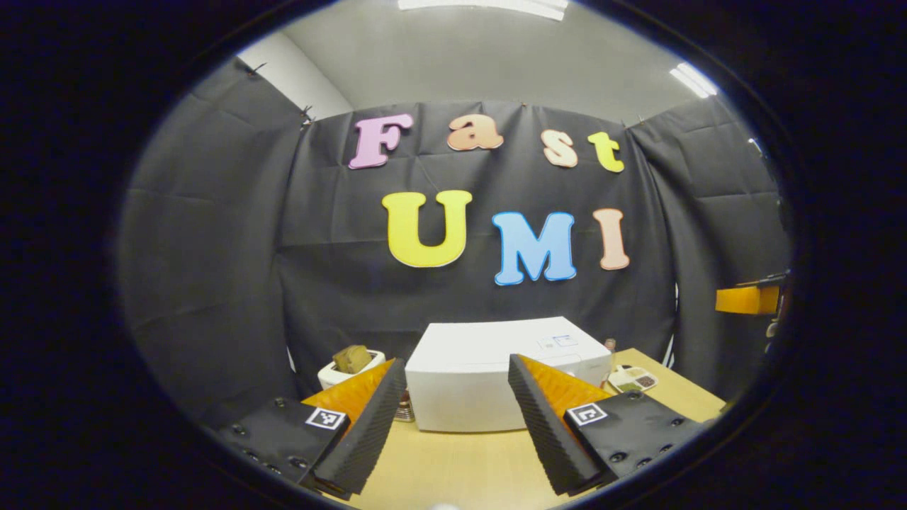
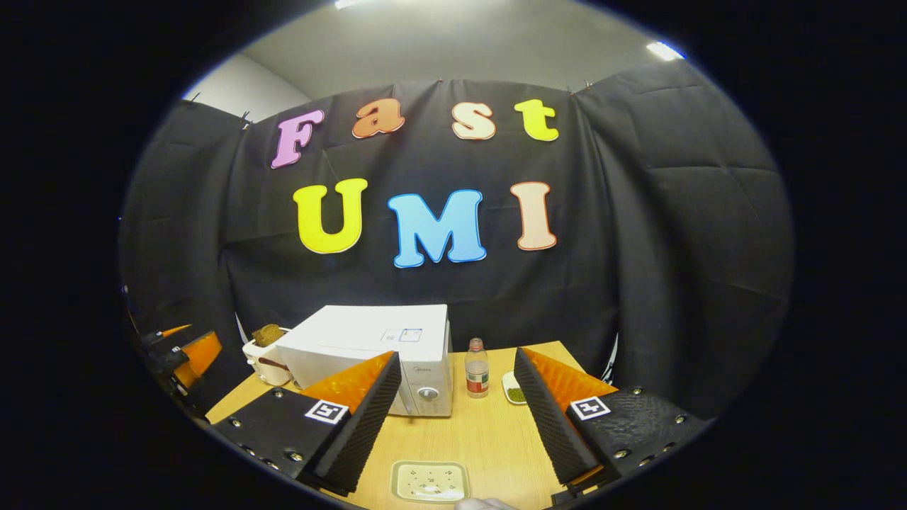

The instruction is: Open the microwave oven with the left hand, put the food in, and close the microwave oven.

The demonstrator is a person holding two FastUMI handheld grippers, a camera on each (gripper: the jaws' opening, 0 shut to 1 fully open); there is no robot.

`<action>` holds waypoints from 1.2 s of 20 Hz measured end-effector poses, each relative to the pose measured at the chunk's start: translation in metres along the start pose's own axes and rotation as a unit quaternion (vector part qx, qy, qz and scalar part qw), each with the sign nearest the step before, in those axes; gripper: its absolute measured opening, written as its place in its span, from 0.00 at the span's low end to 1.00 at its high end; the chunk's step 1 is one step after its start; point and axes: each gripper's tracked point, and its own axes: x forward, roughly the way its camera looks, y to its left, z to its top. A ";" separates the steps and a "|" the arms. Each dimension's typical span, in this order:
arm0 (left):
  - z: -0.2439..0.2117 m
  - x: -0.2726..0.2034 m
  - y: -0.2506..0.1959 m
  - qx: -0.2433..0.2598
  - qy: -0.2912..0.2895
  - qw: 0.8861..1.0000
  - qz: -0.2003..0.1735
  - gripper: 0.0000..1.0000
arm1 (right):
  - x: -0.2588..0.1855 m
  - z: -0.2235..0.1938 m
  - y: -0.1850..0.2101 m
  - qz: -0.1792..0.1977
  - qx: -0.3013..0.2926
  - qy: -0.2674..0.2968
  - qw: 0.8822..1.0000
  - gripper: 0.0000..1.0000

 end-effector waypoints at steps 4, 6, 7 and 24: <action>0.008 -0.007 0.015 0.003 -0.002 1.000 0.009 1.00 | -0.004 0.000 0.004 -0.005 -0.003 -0.008 1.000 0.98; 0.012 -0.011 0.016 0.002 -0.005 1.000 0.007 1.00 | -0.006 0.003 0.007 -0.006 -0.013 -0.019 1.000 0.98; 0.014 -0.011 0.018 0.007 -0.006 1.000 0.007 1.00 | -0.006 0.003 0.007 -0.009 -0.021 -0.023 0.999 0.98; 0.038 -0.019 -0.017 0.017 -0.016 1.000 -0.020 0.98 | -0.012 0.003 -0.004 -0.014 -0.011 -0.023 1.000 0.98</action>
